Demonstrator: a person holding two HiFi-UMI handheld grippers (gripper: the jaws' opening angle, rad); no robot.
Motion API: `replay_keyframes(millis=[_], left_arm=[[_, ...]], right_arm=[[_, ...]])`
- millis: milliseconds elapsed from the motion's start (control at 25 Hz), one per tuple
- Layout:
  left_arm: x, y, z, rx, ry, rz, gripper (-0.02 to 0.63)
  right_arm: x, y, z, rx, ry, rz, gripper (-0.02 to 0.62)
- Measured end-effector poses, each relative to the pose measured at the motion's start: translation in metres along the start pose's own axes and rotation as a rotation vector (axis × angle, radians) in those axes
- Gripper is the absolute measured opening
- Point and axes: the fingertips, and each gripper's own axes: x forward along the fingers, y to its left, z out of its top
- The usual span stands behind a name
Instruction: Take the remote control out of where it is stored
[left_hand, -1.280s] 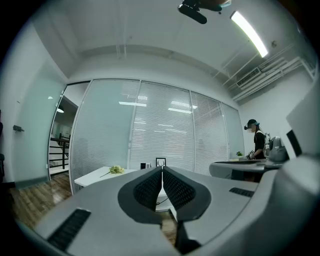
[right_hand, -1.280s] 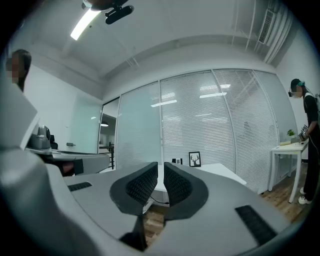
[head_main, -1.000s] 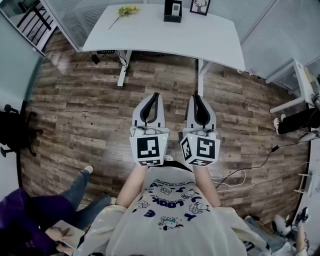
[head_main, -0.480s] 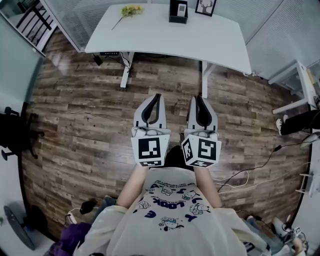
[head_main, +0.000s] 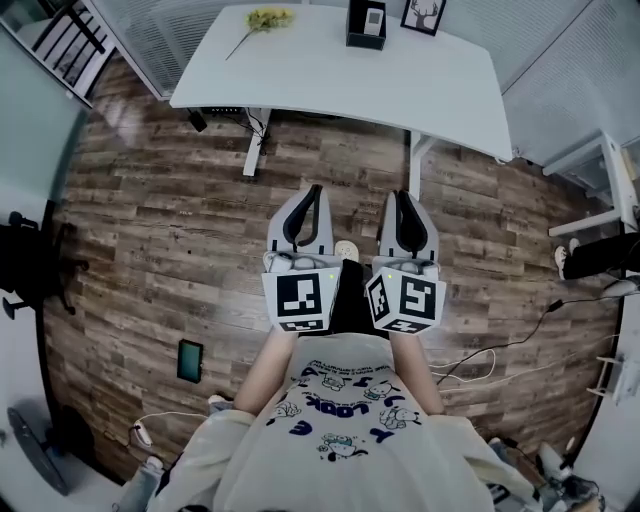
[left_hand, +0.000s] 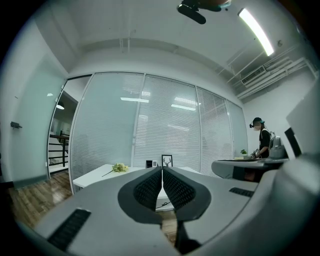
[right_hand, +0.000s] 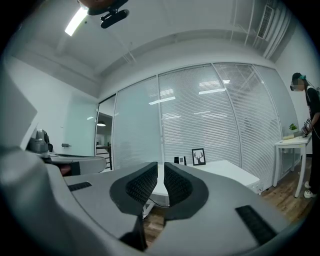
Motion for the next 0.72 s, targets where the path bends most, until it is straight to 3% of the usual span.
replay_keyframes(millis=[720], left_arm=[[0.179,0.015,0.019,0.011,-0.005,0.083,0.020]], right_arm=[[0.179,-0.074,0.025,0.001,-0.001,0.088,0.057]])
